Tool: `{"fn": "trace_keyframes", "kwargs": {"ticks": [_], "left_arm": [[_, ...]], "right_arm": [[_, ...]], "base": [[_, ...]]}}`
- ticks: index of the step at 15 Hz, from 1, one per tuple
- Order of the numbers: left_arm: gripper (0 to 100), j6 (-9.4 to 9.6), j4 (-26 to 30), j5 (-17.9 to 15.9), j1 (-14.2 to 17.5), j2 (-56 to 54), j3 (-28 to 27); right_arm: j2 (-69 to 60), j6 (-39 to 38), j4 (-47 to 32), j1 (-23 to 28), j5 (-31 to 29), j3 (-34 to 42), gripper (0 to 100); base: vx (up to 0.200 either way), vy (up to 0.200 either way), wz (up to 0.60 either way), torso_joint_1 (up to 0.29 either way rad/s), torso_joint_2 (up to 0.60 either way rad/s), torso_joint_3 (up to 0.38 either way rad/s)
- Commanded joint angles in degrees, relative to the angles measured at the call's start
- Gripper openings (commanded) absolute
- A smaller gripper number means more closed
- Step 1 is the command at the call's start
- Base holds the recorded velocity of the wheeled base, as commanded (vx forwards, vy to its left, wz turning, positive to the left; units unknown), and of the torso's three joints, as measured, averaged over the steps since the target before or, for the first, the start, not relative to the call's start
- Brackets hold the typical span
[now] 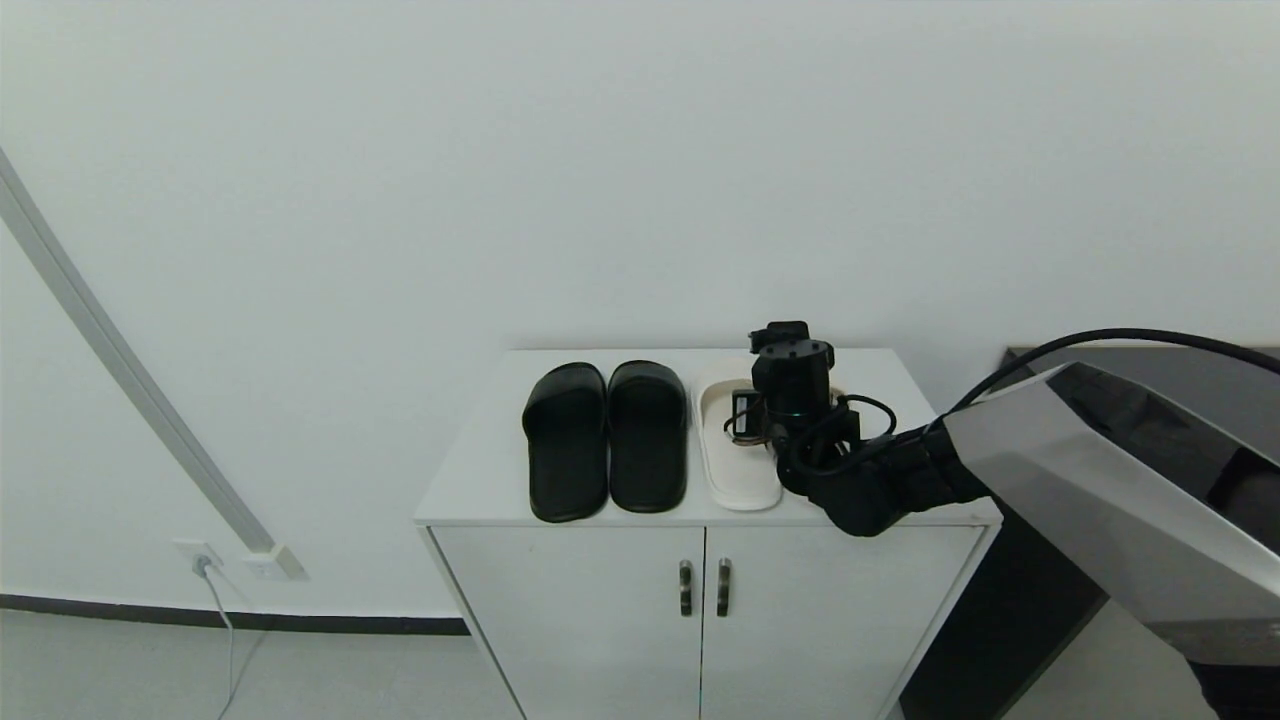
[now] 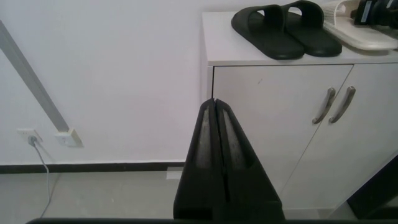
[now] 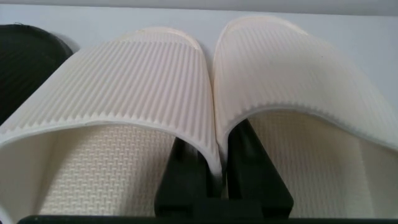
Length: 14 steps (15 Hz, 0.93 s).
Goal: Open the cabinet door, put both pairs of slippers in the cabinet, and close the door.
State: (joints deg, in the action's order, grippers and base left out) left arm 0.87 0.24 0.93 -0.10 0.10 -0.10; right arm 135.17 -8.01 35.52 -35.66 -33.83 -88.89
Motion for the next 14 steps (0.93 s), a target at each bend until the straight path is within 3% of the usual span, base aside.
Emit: {"fn": "trace_keyframes", "kwargs": {"ticks": [1, 6, 10, 14], "left_arm": [[0, 0.01, 0.0, -0.1, 0.0, 0.0, 0.0], [0, -0.07, 0.0, -0.9, 0.0, 0.0, 0.0], [0, -0.07, 0.0, -0.9, 0.0, 0.0, 0.0], [0, -0.07, 0.0, -0.9, 0.0, 0.0, 0.0]], "right_arm": [[-5.1, 0.0, 0.2, -0.7, 0.1, 4.3, 0], [-16.8, 1.1, 2.1, -3.6, 1.0, 18.2, 0], [-24.8, 3.2, 8.4, -7.6, 3.5, 31.1, 0], [-31.3, 3.2, 14.3, -10.0, 11.9, 41.8, 0]], "base": [[0.000, 0.000, 0.00, 0.000, 0.00, 0.000], [0.000, 0.000, 0.00, 0.000, 0.00, 0.000], [0.000, 0.000, 0.00, 0.000, 0.00, 0.000], [0.000, 0.000, 0.00, 0.000, 0.00, 0.000]]}}
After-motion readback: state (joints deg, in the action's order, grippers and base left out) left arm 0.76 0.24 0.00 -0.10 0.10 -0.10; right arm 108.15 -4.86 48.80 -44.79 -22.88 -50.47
